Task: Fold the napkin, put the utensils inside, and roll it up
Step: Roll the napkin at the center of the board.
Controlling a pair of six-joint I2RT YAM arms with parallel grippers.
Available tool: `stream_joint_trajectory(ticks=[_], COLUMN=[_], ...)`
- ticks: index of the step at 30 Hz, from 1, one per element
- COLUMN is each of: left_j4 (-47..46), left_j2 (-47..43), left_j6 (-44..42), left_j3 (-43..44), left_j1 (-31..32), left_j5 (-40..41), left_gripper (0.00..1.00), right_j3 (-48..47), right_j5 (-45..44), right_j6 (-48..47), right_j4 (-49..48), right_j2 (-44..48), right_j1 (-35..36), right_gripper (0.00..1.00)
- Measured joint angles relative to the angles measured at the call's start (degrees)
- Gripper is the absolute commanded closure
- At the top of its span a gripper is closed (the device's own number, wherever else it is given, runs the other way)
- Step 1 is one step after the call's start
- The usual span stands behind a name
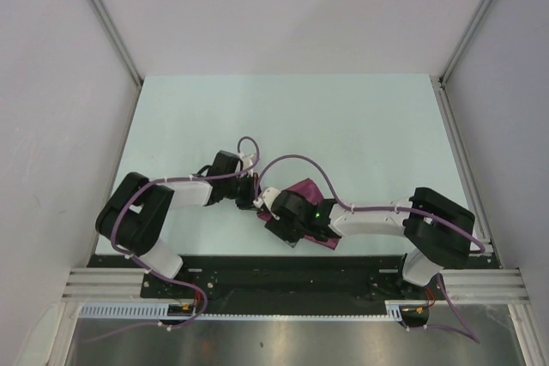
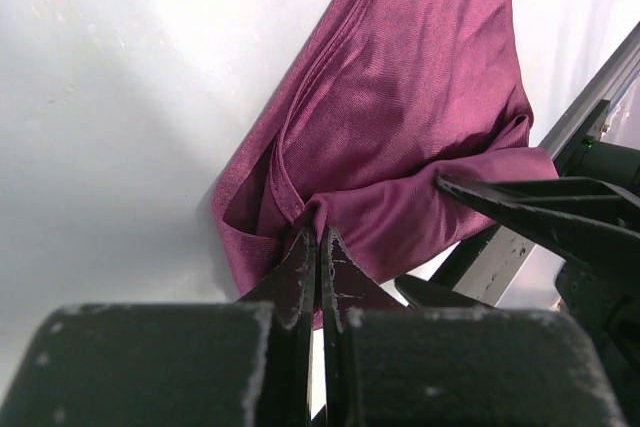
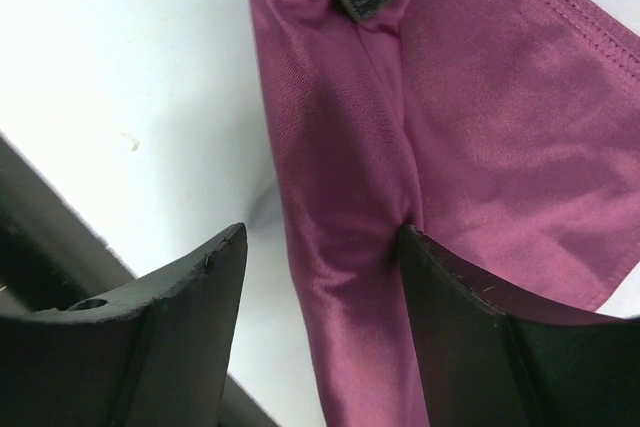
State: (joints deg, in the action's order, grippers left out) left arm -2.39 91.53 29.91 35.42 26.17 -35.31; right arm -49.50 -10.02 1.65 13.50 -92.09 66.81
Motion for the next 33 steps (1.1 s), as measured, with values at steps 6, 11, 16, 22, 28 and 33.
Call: stream_joint_trajectory(ticks=[6,11,16,22,28,33], left_j4=[0.4,1.6,3.2,5.2,4.2,2.9], left_j2=[0.0,-0.5,-4.8,-12.2,-20.5,-23.7], left_j6=[-0.4,-0.5,-0.5,-1.0,-1.0,-1.0], left_j3=[0.4,0.7,0.7,0.6,-3.4,-7.1], left_j1=[-0.1,-0.6,-3.0,-7.7,-11.1,-11.1], left_j5=[-0.1,0.2,1.1,4.1,7.4,7.6], left_gripper=[0.95,0.67,0.5,0.36,0.32,0.3], right_j3=[-0.2,-1.6,-3.2,-3.5,-3.5,-3.5], right_j5=[2.4,5.6,9.7,18.8,31.9,41.7], right_j6=[0.6,0.5,-0.3,-0.3,0.0,0.3], right_j4=[-1.5,-0.8,0.4,0.1,-1.5,-2.9], right_j2=[-1.7,-2.9,-3.9,-4.3,-6.0,-8.3], right_j1=[-2.2,-4.2,-5.8,-8.4,-13.5,-17.5], right_gripper=[0.41,0.64,0.72,0.75,0.76,0.76])
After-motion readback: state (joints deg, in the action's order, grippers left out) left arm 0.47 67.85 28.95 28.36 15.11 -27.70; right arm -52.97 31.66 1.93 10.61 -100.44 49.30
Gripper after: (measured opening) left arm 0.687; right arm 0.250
